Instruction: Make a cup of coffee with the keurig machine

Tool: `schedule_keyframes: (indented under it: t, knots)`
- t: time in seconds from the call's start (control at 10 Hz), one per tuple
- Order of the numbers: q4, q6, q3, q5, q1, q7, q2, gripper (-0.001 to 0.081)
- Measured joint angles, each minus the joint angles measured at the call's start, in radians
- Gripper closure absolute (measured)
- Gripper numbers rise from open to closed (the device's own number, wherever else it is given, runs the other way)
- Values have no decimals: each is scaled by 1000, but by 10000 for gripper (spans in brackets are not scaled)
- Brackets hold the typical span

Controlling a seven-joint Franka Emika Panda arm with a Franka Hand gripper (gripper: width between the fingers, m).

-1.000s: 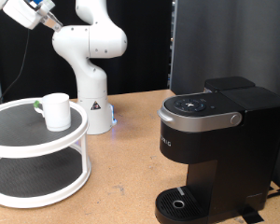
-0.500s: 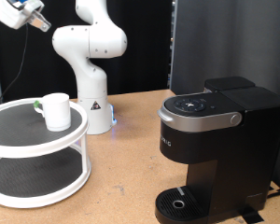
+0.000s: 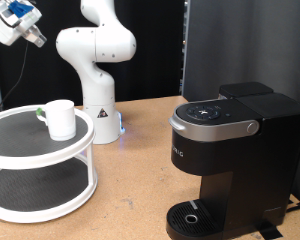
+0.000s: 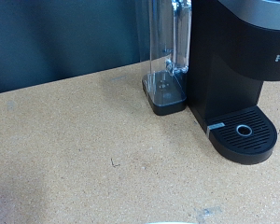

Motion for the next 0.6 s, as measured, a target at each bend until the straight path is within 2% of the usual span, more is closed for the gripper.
schedule_keyframes:
  t: [0.3, 0.6]
  knots:
    - [-3, 0, -1, 0, 0, -1, 6, 804]
    - [-58, 83, -2, -3, -7, -26, 2, 804]
